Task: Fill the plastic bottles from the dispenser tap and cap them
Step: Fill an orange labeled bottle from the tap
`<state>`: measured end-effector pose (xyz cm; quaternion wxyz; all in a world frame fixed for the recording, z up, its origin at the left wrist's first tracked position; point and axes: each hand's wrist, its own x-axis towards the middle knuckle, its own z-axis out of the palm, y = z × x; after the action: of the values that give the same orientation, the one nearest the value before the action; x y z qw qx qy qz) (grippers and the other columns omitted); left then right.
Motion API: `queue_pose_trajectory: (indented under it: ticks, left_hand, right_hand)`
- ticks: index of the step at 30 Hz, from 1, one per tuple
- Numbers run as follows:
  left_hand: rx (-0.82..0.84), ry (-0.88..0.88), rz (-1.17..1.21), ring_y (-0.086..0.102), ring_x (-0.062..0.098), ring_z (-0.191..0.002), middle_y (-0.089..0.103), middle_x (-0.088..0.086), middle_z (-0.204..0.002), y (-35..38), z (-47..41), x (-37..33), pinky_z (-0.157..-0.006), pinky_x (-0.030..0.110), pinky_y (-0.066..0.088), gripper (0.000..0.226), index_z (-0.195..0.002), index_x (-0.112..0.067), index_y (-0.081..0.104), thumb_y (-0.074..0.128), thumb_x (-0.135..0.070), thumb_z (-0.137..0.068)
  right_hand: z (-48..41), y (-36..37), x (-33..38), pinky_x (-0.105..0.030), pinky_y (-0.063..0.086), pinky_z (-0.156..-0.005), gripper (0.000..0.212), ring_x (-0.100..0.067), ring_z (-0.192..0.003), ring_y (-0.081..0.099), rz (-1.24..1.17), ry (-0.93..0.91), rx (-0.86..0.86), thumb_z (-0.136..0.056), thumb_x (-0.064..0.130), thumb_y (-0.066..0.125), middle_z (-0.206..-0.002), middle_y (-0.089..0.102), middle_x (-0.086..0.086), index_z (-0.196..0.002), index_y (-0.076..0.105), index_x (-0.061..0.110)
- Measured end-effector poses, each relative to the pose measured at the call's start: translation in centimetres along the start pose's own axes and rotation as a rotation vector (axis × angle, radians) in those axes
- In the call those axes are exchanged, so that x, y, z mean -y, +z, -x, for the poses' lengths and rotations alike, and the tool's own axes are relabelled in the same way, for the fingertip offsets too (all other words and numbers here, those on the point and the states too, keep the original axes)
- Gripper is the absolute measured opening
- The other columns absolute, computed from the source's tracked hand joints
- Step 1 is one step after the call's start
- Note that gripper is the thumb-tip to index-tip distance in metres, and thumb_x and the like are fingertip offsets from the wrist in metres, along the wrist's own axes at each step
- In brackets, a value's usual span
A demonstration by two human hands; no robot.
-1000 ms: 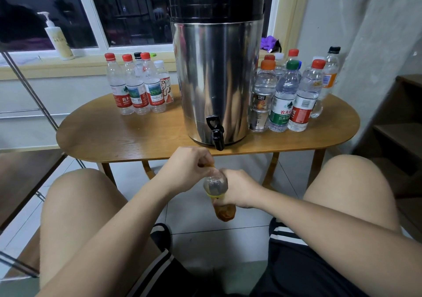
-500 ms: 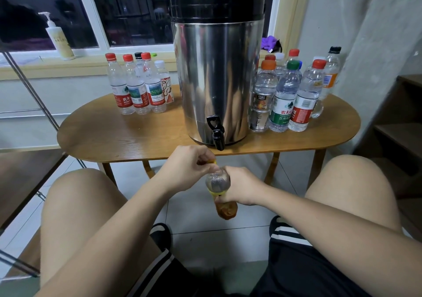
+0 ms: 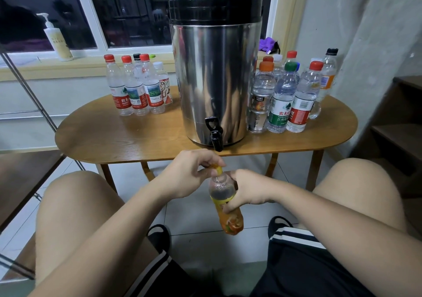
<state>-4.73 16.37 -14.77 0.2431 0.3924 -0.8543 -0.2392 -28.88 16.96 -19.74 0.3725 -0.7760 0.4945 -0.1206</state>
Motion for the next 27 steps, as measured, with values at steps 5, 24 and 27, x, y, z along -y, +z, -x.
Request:
queue_pose_trajectory:
  ticks: [5,24,27]
  left_hand:
    - [0.004,0.069,0.066,0.068,0.005,-0.113,0.074,-0.018,-0.115,0.5,0.3,-0.5,-0.096,0.022,0.056,0.024,-0.117,-0.034,0.077,0.074,-0.016,-0.103]
    - [-0.126,0.021,0.008,0.070,-0.002,-0.100,0.077,-0.023,-0.099,1.2,-0.7,0.5,-0.081,0.008,0.048,0.018,-0.113,-0.038,0.076,0.075,-0.024,-0.102]
    - [-0.128,0.014,0.005,0.069,-0.004,-0.101,0.077,-0.023,-0.098,1.3,-0.9,0.3,-0.080,0.005,0.046,0.017,-0.112,-0.037,0.077,0.075,-0.024,-0.102]
  right_hand:
    - [1.2,-1.7,0.1,-0.026,0.059,-0.096,0.059,-0.004,-0.106,0.075,-0.013,-0.001,0.100,-0.075,0.027,0.100,-0.114,0.080,0.015,-0.123,0.068,0.031]
    - [8.2,-17.7,-4.8,-0.007,0.049,-0.065,0.042,0.014,-0.074,0.070,-0.171,0.191,-0.800,-0.070,0.014,0.101,-0.092,0.077,0.018,-0.104,0.078,0.023]
    - [8.0,-20.5,-6.5,-0.024,0.056,-0.081,0.055,-0.002,-0.091,0.075,-0.153,0.253,-0.891,-0.062,0.022,0.105,-0.098,0.078,0.018,-0.110,0.077,0.025]
